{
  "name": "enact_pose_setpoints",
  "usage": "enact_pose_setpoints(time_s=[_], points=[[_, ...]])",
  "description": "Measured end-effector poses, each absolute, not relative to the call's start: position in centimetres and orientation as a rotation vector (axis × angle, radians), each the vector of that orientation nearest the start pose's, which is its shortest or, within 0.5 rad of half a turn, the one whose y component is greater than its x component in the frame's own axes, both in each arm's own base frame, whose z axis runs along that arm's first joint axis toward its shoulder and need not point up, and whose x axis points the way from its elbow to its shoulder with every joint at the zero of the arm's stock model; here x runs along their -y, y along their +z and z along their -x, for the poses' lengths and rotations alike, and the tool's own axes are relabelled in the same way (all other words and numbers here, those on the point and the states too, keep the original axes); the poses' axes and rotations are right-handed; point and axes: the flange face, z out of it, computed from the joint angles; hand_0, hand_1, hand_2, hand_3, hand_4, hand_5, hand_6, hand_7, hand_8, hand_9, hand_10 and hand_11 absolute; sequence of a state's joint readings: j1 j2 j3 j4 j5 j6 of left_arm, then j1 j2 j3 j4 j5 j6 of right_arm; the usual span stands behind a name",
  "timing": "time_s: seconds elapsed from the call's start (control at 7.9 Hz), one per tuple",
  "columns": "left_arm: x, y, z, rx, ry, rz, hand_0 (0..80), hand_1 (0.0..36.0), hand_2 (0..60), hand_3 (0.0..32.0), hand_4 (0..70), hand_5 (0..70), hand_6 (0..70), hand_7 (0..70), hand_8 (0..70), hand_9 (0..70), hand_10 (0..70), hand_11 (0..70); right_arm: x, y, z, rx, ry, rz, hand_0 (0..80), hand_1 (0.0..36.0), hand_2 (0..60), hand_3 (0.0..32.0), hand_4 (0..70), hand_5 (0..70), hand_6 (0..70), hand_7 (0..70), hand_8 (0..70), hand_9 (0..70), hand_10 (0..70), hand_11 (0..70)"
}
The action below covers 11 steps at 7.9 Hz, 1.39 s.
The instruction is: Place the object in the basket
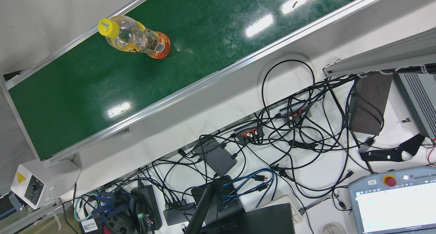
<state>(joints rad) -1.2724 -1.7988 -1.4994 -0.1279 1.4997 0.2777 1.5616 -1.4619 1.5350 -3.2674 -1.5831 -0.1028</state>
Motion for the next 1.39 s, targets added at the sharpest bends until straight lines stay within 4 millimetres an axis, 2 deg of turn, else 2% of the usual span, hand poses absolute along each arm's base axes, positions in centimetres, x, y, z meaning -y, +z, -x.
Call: enact_pose_setpoints(time_s=[1.39], points=[[62.06,57.69,-4.36,-2.321,-1.666,-0.039,45.8,2.9,0.0,0.0,0.0,0.0,0.0,0.0,0.0,0.0,2.0,4.0,53.28,66.09,-12.72,-2.225,-2.342,0.09,0.0,0.0,0.0,0.0,0.0,0.0,0.0,0.0,0.0,0.0,0.0,0.0]])
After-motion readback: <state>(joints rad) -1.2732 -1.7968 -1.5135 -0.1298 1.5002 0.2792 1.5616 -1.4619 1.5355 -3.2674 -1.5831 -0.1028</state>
